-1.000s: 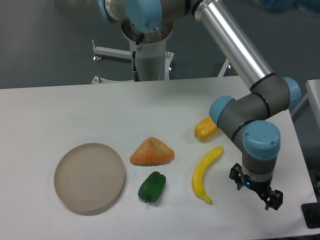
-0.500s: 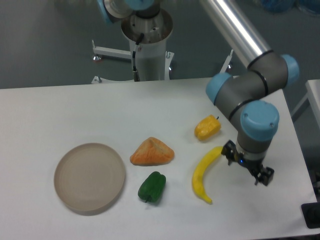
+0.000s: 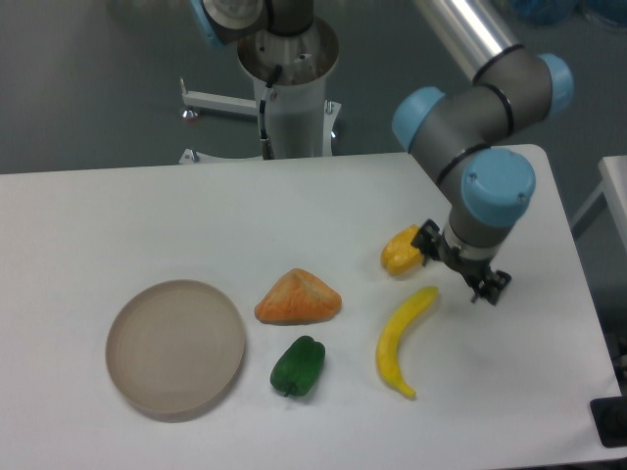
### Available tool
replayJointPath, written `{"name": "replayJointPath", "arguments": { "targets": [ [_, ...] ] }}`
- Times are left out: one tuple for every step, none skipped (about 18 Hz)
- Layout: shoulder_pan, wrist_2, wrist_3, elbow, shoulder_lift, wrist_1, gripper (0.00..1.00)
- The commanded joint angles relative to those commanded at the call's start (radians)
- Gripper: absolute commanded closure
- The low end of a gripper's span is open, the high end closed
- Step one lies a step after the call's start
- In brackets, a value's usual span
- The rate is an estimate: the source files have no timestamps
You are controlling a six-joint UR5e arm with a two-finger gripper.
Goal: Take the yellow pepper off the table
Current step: 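Move the open gripper over the small yellow pepper, then lower the gripper onto the yellow pepper and close on it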
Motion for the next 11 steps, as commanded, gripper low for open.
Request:
{"name": "replayJointPath", "arguments": {
  "targets": [
    [-0.002,0.009,0.003,-0.035,0.009,0.006,0.00],
    [-0.003,0.018,0.018,-0.061,0.018,0.008,0.00],
    [-0.006,0.031,0.040,-0.078,0.023,0.011,0.00],
    [-0.008,0.044,0.054,-0.092,0.023,0.011,0.00],
    [-0.008,0.060,0.063,-0.108,0.025,0.011,0.00],
    [-0.009,0.078,0.075,-0.121,0.025,0.015,0.00],
    [-0.009,0.087,0.083,-0.128,0.025,0.018,0.00],
    [-0.009,0.089,0.090,-0.128,0.025,0.021,0.00],
    [-0.008,0.089,0.097,-0.131,0.025,0.020,0.00],
    [-0.009,0.091,0.101,-0.138,0.025,0.018,0.00],
    [-0.011,0.091,0.104,-0.154,0.028,0.021,0.00]
  ]
}}
